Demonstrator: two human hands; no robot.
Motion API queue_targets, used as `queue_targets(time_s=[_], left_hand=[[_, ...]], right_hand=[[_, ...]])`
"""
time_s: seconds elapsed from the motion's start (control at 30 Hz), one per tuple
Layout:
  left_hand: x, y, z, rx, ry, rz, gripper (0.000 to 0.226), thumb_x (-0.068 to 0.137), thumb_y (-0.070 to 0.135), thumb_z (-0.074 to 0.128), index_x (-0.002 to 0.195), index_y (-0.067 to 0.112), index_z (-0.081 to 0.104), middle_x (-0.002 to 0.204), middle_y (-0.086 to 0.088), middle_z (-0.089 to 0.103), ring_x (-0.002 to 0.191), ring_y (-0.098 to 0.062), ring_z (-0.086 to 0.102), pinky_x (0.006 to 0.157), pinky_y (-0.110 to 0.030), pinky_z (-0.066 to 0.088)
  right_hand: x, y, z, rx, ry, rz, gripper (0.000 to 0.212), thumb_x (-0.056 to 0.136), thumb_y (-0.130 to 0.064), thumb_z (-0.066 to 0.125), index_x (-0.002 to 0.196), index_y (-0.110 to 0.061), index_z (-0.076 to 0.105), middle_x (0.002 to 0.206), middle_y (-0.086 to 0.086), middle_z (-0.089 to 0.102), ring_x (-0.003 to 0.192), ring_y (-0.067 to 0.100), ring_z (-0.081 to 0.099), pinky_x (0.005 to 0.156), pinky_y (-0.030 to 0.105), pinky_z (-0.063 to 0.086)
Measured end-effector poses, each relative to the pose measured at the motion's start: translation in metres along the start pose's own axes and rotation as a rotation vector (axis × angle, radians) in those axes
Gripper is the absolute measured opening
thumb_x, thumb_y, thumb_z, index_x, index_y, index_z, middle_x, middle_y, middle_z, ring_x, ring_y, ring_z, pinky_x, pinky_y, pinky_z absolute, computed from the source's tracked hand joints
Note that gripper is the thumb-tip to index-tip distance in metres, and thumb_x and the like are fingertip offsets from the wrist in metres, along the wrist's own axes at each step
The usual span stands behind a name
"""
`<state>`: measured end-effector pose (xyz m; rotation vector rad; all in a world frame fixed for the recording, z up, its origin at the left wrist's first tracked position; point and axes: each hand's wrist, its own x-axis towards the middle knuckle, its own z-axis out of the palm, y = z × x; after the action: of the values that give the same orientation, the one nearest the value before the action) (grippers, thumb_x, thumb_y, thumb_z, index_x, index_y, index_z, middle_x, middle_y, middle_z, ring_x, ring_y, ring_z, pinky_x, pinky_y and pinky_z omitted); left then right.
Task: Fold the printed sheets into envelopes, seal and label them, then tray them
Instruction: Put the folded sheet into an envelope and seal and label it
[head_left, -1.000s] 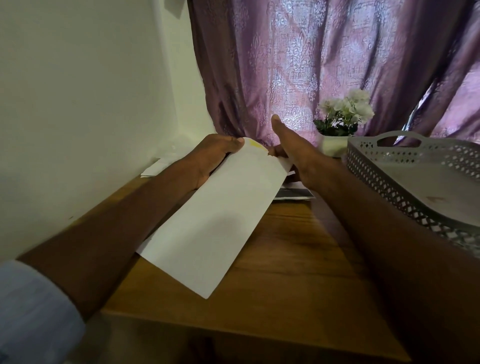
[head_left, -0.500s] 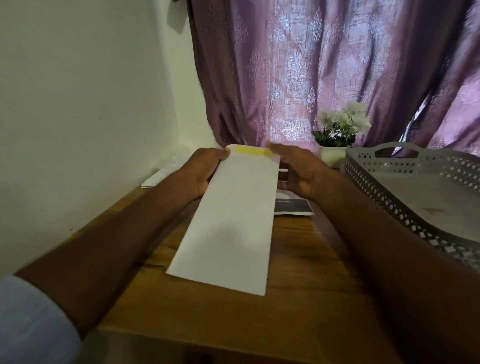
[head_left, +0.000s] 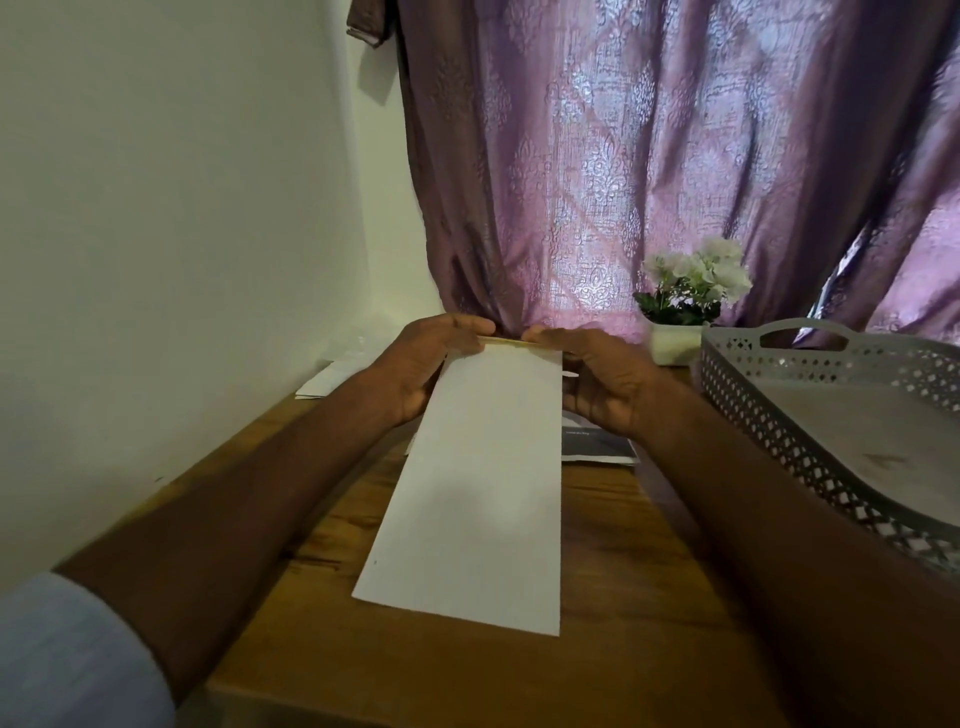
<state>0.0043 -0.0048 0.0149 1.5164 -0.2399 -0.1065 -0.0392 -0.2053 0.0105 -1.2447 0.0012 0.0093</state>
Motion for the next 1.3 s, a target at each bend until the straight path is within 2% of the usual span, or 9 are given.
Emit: queue_targets(time_s=[0.2, 0.3, 0.43, 0.57, 0.77, 0.97, 1.1, 1.2, 1.3], left_hand=[[-0.001, 0.001, 0.001, -0.005, 0.015, 0.006, 0.034, 0.087, 0.027, 0.069, 0.111, 0.004, 0.076, 0.105, -0.012, 0.077, 0.097, -0.026, 0.069, 0.092, -0.041, 0.056], [-0.002, -0.001, 0.005, -0.010, 0.022, 0.048, 0.025, 0.089, 0.014, 0.076, 0.111, 0.003, 0.076, 0.099, -0.014, 0.078, 0.084, -0.024, 0.075, 0.074, -0.032, 0.061], [-0.001, -0.003, 0.005, 0.051, 0.038, 0.077, 0.032, 0.085, 0.002, 0.080, 0.116, 0.005, 0.072, 0.098, -0.012, 0.077, 0.069, -0.015, 0.077, 0.062, -0.023, 0.060], [-0.001, -0.001, 0.006, 0.022, 0.029, 0.037, 0.032, 0.084, 0.003, 0.081, 0.114, 0.007, 0.074, 0.101, -0.014, 0.078, 0.074, -0.019, 0.078, 0.066, -0.027, 0.063], [0.003, 0.002, -0.003, -0.007, 0.044, -0.017, 0.027, 0.085, 0.002, 0.079, 0.112, 0.007, 0.075, 0.107, -0.014, 0.078, 0.101, -0.031, 0.074, 0.092, -0.041, 0.061], [0.003, 0.002, -0.005, -0.043, 0.078, -0.122, 0.033, 0.089, 0.005, 0.067, 0.122, 0.005, 0.071, 0.107, -0.013, 0.074, 0.082, -0.022, 0.069, 0.059, -0.028, 0.056], [0.005, 0.001, -0.006, -0.085, 0.106, -0.148, 0.029, 0.094, 0.005, 0.059, 0.121, 0.005, 0.071, 0.098, -0.011, 0.077, 0.082, -0.023, 0.073, 0.067, -0.032, 0.058], [0.005, 0.002, -0.007, -0.078, 0.110, -0.151, 0.023, 0.099, 0.013, 0.058, 0.116, 0.005, 0.070, 0.082, -0.005, 0.076, 0.070, -0.019, 0.072, 0.063, -0.031, 0.057], [0.003, 0.002, -0.007, -0.045, 0.051, -0.133, 0.036, 0.097, 0.039, 0.068, 0.116, 0.008, 0.070, 0.096, -0.007, 0.076, 0.087, -0.024, 0.073, 0.077, -0.036, 0.061]], right_hand=[[0.007, 0.004, 0.002, -0.005, 0.093, -0.016, 0.033, 0.086, -0.006, 0.076, 0.118, 0.001, 0.071, 0.115, 0.019, 0.072, 0.078, 0.024, 0.072, 0.056, 0.027, 0.058], [0.011, 0.005, 0.002, 0.001, 0.105, -0.025, 0.024, 0.087, 0.002, 0.072, 0.111, 0.000, 0.073, 0.109, 0.019, 0.073, 0.075, 0.023, 0.073, 0.056, 0.028, 0.059], [0.014, 0.007, 0.003, 0.006, 0.094, -0.035, 0.023, 0.085, 0.011, 0.068, 0.102, -0.003, 0.074, 0.095, 0.016, 0.073, 0.073, 0.026, 0.073, 0.057, 0.029, 0.059], [0.015, 0.010, 0.005, -0.016, 0.087, -0.039, 0.024, 0.083, 0.011, 0.069, 0.104, 0.000, 0.074, 0.098, 0.020, 0.074, 0.076, 0.030, 0.074, 0.060, 0.032, 0.060], [0.013, 0.006, 0.005, 0.012, 0.099, -0.058, 0.031, 0.082, 0.009, 0.070, 0.112, 0.003, 0.070, 0.098, 0.020, 0.073, 0.068, 0.026, 0.073, 0.055, 0.030, 0.059], [0.014, 0.007, 0.002, 0.034, 0.090, -0.048, 0.036, 0.080, 0.008, 0.071, 0.116, 0.005, 0.069, 0.101, 0.021, 0.072, 0.069, 0.026, 0.073, 0.057, 0.030, 0.059], [0.014, 0.006, 0.003, 0.033, 0.099, -0.050, 0.039, 0.079, 0.008, 0.072, 0.118, 0.004, 0.069, 0.103, 0.020, 0.072, 0.074, 0.028, 0.071, 0.057, 0.030, 0.059], [0.012, 0.005, 0.001, 0.037, 0.110, -0.051, 0.037, 0.079, 0.008, 0.073, 0.115, 0.002, 0.069, 0.099, 0.017, 0.073, 0.074, 0.027, 0.073, 0.058, 0.031, 0.060], [0.013, 0.006, 0.001, 0.037, 0.107, -0.043, 0.034, 0.079, 0.007, 0.074, 0.113, 0.002, 0.071, 0.100, 0.018, 0.075, 0.076, 0.027, 0.075, 0.062, 0.033, 0.061]])
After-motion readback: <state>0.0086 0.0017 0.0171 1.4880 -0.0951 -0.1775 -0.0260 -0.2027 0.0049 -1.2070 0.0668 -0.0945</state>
